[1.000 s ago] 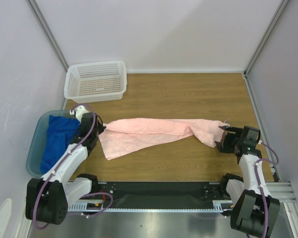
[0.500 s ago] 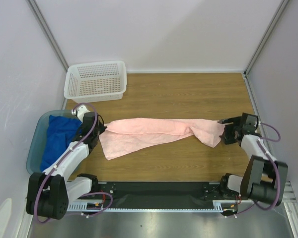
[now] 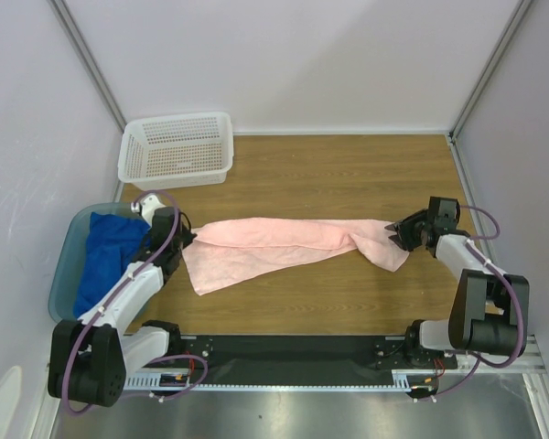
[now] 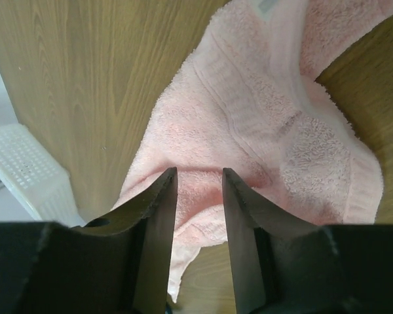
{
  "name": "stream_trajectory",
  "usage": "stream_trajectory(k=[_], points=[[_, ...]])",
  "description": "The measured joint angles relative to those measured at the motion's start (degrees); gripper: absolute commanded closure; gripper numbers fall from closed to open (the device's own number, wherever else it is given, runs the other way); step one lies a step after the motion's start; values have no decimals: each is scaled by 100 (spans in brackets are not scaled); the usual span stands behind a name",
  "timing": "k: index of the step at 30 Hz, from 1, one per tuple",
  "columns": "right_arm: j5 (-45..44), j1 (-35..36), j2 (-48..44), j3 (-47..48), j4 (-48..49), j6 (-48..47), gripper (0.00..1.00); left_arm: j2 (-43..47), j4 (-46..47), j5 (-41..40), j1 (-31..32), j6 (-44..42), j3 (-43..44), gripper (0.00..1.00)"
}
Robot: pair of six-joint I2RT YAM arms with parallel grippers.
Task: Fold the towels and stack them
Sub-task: Flatten out the crumpled towel
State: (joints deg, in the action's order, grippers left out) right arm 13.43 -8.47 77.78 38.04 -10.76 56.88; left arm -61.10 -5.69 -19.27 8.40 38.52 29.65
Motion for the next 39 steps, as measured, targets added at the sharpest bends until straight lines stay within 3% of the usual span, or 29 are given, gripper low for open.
stream_trajectory(k=[5,9,18,20,23,24,30,39], points=[[-11,26,-286,9,-328,-284,52,63,-48,-9,0,0,0,100],[-319,7,-595,15,-717,-573,32,116,-98,-9,0,0,0,100],[-356,83,-308,26,-787,-892,33,155,-109,-7,-2,0,0,100],[-286,227,-70,26,-726,-905,35,181,-120,-9,0,0,0,100],[-190,389,190,26,-647,-922,55,271,-175,-31,-2,-2,0,100],[-157,426,236,26,-643,-922,68,306,-188,-57,0,-2,0,100],[-164,511,61,79,-765,-990,99,402,-223,-146,0,-2,0,99],[-262,538,-1110,507,-927,-1329,100,409,-501,-155,0,-20,293,100]])
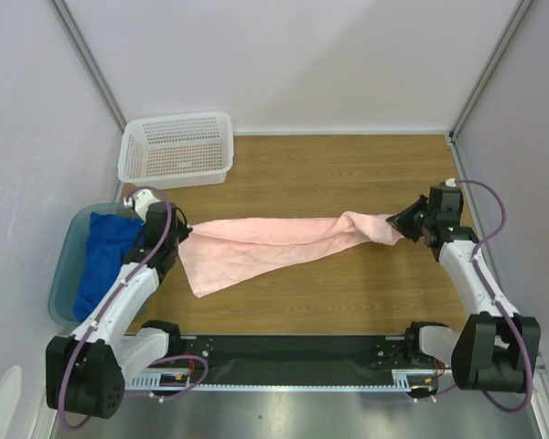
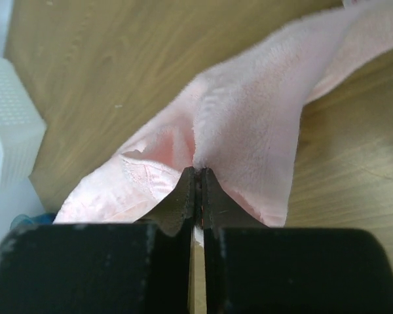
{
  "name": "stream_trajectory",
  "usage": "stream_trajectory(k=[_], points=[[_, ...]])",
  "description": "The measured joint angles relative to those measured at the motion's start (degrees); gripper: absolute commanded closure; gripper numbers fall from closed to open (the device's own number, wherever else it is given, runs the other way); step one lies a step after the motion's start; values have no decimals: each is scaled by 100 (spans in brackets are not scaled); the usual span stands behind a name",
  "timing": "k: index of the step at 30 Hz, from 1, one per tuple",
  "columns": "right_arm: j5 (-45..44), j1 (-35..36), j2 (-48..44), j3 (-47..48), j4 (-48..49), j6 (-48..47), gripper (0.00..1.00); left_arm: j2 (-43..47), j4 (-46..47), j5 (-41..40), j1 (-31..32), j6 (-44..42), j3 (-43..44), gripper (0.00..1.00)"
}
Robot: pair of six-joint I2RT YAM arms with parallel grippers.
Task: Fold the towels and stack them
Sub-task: Flatten out the crumpled towel
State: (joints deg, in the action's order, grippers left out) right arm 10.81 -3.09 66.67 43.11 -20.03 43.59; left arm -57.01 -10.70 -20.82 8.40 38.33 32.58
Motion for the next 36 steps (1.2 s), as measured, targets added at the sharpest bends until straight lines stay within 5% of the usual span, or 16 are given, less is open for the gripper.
stream_trajectory(k=[17,31,36], points=[[793,24,-520,992,789,-1512,100,686,-555,-4,0,-498,2052,100],[1215,50,-1696,-608,636,-1644,100,778,-857,131,4,-575,1572,100],[1001,50,-1926,-431,476,-1646,100,726,-1130,39,4,-566,1770,100]])
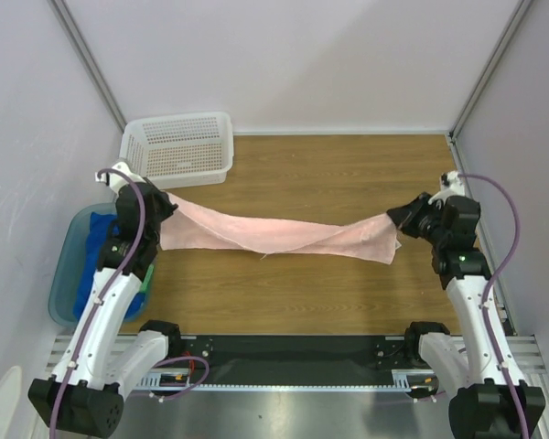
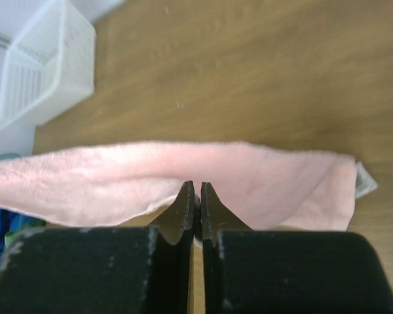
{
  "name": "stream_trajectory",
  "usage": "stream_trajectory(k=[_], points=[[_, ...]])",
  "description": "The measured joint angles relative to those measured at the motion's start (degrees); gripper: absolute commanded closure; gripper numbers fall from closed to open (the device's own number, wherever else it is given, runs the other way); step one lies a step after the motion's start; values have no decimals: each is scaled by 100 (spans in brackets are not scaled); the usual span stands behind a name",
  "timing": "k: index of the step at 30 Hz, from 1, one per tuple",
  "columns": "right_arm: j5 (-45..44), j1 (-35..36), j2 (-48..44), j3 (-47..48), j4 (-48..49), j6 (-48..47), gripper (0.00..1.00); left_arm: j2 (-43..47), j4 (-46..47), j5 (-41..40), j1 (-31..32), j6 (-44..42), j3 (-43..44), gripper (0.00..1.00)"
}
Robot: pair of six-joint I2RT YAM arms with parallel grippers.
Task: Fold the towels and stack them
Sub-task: Flatten out the crumpled towel
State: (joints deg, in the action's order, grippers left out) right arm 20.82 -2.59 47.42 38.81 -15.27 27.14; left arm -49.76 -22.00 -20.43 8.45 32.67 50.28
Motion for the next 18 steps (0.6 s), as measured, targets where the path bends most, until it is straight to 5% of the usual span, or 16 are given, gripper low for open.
stream_trajectory(k=[10,18], points=[[-765,-50,492,2579,212,-616,100,15,-684,-542,4,343,1613,100],[-1495,-264,348,3143,-90,-861,100,586,-1569,-1073,4,833,2260,100]])
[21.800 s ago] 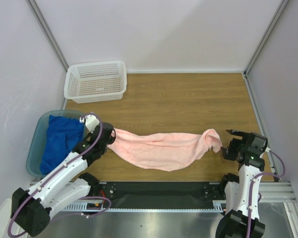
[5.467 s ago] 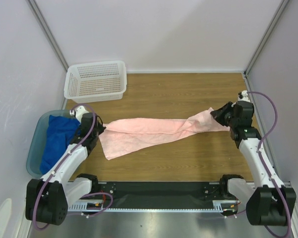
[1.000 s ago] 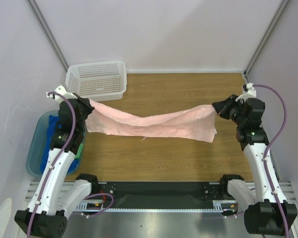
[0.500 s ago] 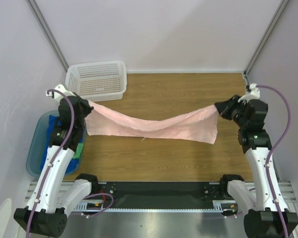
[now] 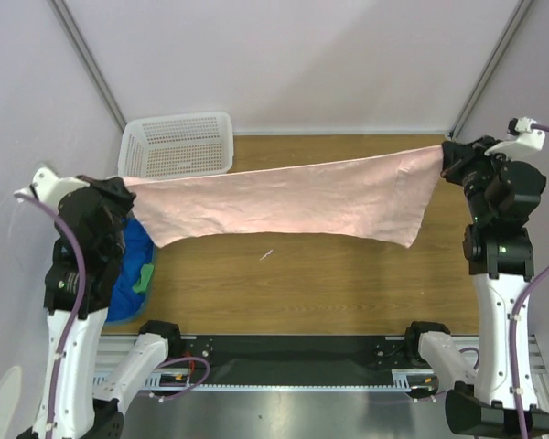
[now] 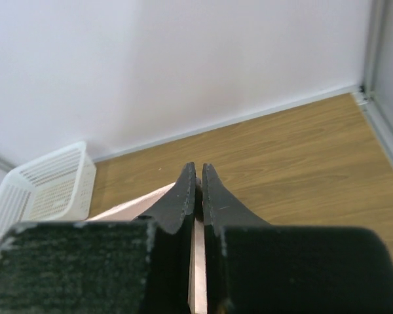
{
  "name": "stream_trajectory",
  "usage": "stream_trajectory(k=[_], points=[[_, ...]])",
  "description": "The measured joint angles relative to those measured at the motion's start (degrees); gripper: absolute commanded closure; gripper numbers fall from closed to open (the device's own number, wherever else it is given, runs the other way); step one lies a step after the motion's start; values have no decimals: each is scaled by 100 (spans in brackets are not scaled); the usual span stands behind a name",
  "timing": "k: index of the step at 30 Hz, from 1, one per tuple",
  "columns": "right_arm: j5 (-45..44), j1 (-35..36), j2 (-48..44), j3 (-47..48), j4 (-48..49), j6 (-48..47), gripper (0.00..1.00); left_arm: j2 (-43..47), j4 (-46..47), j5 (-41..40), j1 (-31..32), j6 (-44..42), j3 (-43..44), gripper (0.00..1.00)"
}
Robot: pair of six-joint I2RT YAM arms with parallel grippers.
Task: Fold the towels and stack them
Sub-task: Flatten out the crumpled towel
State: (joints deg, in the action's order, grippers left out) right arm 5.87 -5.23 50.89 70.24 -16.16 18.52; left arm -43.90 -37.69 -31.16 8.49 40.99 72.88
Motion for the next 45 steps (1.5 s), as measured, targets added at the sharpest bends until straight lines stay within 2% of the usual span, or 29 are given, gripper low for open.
stream_trajectory(k=[5,14,22,26,31,34,38,45], points=[[-417,-24,-686,31,-431,-122,100,481,-629,-192,0,369,70,100],[-824,-24,-2094,597,-1661,-221,100,1405,-1572,9,2,719,-129,100],[-1187,-24,-1987,1150,-2968,-216,100,1423,-1888,31,2,789,-249,100],[-1528,-20,-1458,573,-3032,-173,100,813,-1451,114,13,916,-868,100],[-1873,-22,-535,-601,-2778,-96,100,-487,-874,251,39,1237,-1919,100],[-1915,-57,210,-1189,-2361,-17,100,-1360,-581,284,44,1397,-2240,100],[-1897,-190,1099,-1694,-1725,96,100,-2347,-48,280,48,1482,-2247,100],[-1864,-339,2535,-1751,-501,131,100,-4201,553,302,96,1558,-1696,100]])
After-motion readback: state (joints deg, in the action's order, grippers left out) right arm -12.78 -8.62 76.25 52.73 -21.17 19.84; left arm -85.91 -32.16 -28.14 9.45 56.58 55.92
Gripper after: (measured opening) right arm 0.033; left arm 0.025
